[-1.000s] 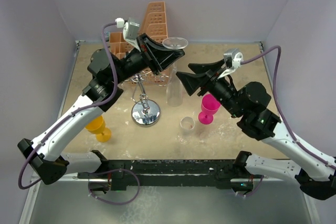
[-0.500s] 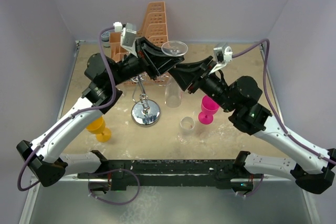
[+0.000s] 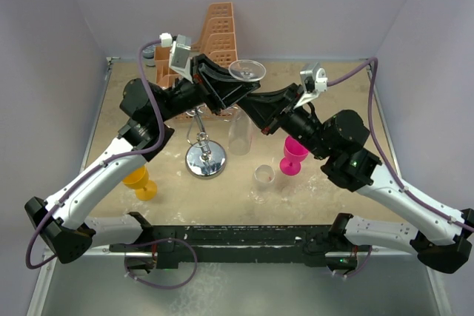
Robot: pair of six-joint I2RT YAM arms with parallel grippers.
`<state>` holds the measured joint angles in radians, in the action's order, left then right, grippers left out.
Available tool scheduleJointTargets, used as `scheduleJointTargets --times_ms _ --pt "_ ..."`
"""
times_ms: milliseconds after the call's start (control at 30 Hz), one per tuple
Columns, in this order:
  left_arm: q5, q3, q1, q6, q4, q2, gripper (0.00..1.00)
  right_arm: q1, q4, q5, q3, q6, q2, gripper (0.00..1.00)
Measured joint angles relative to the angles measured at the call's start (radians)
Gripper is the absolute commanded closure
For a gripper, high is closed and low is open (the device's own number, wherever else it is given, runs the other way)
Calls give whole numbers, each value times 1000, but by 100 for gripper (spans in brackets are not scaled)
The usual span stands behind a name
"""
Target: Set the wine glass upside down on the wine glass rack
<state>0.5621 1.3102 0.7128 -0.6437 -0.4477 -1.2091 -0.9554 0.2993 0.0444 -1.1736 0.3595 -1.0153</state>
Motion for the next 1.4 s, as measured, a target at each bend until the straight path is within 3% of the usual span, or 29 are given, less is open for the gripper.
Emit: scheduleJointTargets --times_ms 100,233,333,600,767,1000,1200,1400 --pt "-1 -5 0 -2 0 4 85 0 6 -9 3 -13 0 100" --pt "-28 -16 1 14 44 26 55 0 15 14 24 -48 1 100" --pt "-76 -18 2 31 98 55 44 1 22 88 47 -83 1 100" --pt "-253 -27 2 110 241 177 42 20 19 329 105 -172 3 100" --pt "-378 -27 2 161 343 238 42 88 36 374 153 -213 -1 100" --pt "-504 -27 2 218 477 335 42 285 123 143 249 -250 -28 100" --pt "-595 -27 2 238 566 406 42 285 212 -106 269 -283 -97 100" --pt "-624 -27 2 240 586 431 42 283 291 -201 348 -268 -117 100"
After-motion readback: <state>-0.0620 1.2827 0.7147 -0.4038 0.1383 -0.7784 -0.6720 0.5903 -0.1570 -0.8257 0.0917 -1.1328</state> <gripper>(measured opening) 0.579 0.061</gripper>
